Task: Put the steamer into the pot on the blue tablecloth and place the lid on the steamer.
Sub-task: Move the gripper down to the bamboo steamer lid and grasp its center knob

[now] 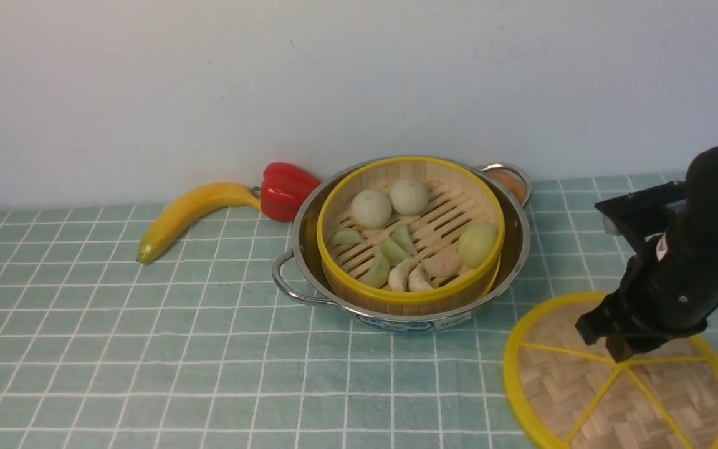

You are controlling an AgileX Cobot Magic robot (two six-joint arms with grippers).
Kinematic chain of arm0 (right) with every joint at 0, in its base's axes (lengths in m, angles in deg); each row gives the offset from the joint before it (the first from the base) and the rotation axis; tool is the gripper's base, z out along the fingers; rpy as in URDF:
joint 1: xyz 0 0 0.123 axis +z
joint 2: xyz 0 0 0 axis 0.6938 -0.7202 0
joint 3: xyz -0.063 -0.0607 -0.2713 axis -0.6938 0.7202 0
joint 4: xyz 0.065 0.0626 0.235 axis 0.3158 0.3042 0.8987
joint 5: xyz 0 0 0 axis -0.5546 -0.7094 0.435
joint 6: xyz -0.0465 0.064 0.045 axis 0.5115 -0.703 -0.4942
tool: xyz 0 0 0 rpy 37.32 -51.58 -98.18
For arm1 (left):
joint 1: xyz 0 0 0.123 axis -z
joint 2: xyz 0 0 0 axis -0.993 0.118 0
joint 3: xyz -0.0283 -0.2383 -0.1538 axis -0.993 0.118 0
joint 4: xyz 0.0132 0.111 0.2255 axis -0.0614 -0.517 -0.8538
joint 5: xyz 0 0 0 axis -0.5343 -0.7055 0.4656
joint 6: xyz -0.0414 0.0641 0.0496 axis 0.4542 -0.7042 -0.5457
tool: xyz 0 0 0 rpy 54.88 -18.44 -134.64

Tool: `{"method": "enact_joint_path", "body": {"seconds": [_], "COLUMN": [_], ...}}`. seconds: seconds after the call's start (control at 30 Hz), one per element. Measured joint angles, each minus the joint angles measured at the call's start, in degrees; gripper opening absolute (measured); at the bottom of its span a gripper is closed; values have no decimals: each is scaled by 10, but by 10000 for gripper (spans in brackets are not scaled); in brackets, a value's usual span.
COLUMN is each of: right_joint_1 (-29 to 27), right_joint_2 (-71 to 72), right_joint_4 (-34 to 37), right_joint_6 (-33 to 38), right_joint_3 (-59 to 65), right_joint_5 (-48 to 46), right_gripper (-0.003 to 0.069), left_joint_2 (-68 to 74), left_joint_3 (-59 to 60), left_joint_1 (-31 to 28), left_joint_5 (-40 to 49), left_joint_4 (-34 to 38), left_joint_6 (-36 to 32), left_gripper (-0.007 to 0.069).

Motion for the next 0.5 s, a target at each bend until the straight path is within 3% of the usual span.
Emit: {"method": "enact_joint_path", "body": {"seconds": [0.17, 0.33, 0.5], "right_joint_1": [0, 0, 0], "right_joint_2": [-34, -42, -30], "right_joint_4": [-3, -8, -15], "right_joint_6": [0, -12, -22], "right_joint_3": [0, -1, -1], "right_joint_5": [16, 12, -18], "right_gripper": [239, 146, 146], "left_joint_2": [-26, -28, -28], "left_joint_3": [4, 4, 4], "left_joint_1": [0, 0, 0], "left_joint_5": [-1, -1, -1], "left_joint_4": [8, 8, 8], "left_joint_6": [0, 0, 1], "left_gripper": [-22, -19, -19]}}
